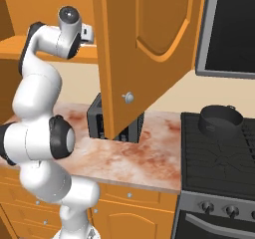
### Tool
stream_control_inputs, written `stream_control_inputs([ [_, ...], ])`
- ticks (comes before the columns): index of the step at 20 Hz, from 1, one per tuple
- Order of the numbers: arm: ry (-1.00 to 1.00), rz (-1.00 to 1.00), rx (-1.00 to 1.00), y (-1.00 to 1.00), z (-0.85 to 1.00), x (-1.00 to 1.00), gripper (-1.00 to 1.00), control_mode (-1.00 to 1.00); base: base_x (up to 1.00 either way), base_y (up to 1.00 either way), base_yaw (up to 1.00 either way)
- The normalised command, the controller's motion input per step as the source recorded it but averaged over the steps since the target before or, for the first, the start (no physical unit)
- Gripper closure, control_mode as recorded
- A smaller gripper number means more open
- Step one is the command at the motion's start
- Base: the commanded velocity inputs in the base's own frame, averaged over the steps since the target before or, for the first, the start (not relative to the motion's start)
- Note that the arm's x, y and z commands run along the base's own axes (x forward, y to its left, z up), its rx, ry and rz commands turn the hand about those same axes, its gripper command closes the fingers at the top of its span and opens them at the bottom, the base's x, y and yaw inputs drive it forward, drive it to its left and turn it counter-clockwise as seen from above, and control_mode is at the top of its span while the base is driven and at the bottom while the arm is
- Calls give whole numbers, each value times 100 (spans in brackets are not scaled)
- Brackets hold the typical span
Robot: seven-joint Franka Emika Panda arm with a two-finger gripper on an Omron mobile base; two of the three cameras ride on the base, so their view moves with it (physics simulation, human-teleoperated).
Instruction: Open the cabinet and move the ladle to the pot. Then close the cabinet.
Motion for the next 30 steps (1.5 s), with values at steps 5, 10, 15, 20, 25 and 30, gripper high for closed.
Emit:
stream_control_inputs([
  [5, 4, 0, 0, 0, -1, 45, -100, -100, 0, 0, 0],
  [10, 4, 0, 0, 1, 0, 32, -100, -100, 0, 0, 0],
  [15, 6, 0, 0, 1, -5, 30, -100, -100, 0, 0, 0],
  [20, 5, 0, 0, 3, -6, 24, -100, -100, 0, 0, 0],
  [25, 3, 0, 0, 9, -2, 21, -100, -100, 0, 0, 0],
  [30, 0, 0, 0, 13, 0, 2, -100, -100, 0, 0, 0],
])
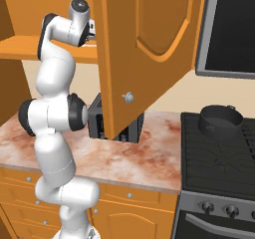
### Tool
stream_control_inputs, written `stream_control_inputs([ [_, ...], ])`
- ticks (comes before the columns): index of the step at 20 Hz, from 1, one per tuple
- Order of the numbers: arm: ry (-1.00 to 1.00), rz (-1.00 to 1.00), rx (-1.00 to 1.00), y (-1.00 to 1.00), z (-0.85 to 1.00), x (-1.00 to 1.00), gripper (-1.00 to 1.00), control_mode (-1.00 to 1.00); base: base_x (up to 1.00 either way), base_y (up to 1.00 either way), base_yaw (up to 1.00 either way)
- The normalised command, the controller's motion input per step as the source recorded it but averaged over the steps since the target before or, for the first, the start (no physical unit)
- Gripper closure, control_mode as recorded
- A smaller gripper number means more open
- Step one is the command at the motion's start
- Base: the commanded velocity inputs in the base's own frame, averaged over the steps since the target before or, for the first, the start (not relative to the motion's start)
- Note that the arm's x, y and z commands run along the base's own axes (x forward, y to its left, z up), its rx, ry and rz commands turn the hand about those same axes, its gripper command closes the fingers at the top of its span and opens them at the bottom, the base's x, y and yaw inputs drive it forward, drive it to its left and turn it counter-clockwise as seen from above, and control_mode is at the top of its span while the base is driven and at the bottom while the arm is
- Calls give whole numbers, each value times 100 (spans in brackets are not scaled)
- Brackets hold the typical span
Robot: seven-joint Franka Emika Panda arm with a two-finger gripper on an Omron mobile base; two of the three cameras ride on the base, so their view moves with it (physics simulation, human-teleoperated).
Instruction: Open the cabinet and move the ladle to the pot. Then close the cabinet.
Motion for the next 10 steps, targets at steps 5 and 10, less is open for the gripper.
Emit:
stream_control_inputs([
  [5, 0, 0, 0, 12, -9, 0, -100, -100, 0, 0, 0],
  [10, 0, 0, 0, 3, -20, 0, -100, -100, 0, 0, 0],
])
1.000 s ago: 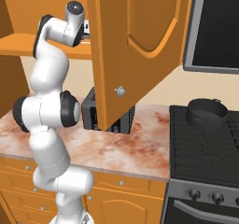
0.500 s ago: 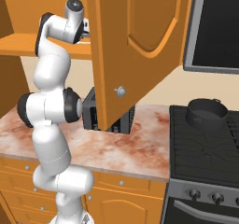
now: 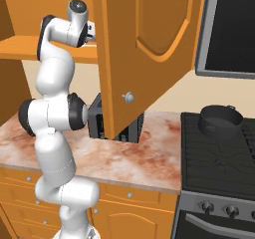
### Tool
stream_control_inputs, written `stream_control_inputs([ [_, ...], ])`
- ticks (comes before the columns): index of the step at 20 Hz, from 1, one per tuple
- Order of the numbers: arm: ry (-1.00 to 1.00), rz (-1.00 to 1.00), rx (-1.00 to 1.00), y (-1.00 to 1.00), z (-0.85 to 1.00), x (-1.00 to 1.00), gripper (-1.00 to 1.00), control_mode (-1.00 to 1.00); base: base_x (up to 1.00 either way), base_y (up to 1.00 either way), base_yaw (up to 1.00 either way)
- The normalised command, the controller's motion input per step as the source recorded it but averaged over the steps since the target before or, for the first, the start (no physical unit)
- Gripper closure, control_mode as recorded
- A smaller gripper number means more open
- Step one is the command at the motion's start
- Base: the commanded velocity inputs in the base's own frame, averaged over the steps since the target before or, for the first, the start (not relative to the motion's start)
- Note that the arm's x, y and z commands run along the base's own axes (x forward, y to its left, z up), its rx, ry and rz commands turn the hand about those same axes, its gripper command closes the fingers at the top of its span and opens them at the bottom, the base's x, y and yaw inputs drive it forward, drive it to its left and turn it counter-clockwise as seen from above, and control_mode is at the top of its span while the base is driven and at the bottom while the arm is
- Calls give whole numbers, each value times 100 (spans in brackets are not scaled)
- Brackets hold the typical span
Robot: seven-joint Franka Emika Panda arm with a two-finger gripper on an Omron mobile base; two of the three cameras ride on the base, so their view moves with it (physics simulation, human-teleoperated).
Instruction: Open the cabinet and move the ladle to the pot. Then close the cabinet.
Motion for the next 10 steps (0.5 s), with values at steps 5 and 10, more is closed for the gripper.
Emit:
stream_control_inputs([
  [5, 0, 0, 0, 0, -16, 9, -100, -100, 0, 0, 0],
  [10, 0, 0, 0, 0, -8, 16, -100, -100, 0, 0, 0],
])
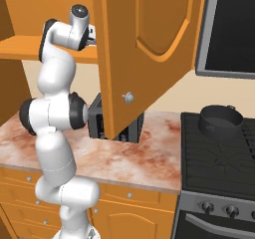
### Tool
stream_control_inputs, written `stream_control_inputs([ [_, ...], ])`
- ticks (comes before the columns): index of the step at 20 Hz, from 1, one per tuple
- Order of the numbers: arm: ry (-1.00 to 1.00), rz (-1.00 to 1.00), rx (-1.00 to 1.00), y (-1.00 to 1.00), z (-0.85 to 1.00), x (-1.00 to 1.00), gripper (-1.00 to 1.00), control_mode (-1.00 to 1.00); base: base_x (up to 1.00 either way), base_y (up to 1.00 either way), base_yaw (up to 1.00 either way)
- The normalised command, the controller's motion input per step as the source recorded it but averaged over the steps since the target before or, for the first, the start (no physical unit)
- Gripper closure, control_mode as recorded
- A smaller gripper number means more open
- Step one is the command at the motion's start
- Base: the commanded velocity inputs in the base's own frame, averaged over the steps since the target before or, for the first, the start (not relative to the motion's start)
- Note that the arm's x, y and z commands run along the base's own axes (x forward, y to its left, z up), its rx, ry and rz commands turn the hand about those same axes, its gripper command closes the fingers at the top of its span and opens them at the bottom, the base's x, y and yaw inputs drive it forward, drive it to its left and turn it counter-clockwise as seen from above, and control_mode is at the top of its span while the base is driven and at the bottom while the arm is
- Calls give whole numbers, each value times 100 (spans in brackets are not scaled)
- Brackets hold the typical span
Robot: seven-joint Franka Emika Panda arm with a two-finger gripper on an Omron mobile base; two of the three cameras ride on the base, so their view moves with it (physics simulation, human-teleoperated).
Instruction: Open the cabinet and move the ladle to the pot. Then close the cabinet.
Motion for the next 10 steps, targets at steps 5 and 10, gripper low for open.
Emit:
stream_control_inputs([
  [5, 0, 0, 0, 4, -11, 19, -100, -100, 0, 0, 0],
  [10, 0, 0, -1, 17, -15, 17, 100, -100, 0, 0, 0],
])
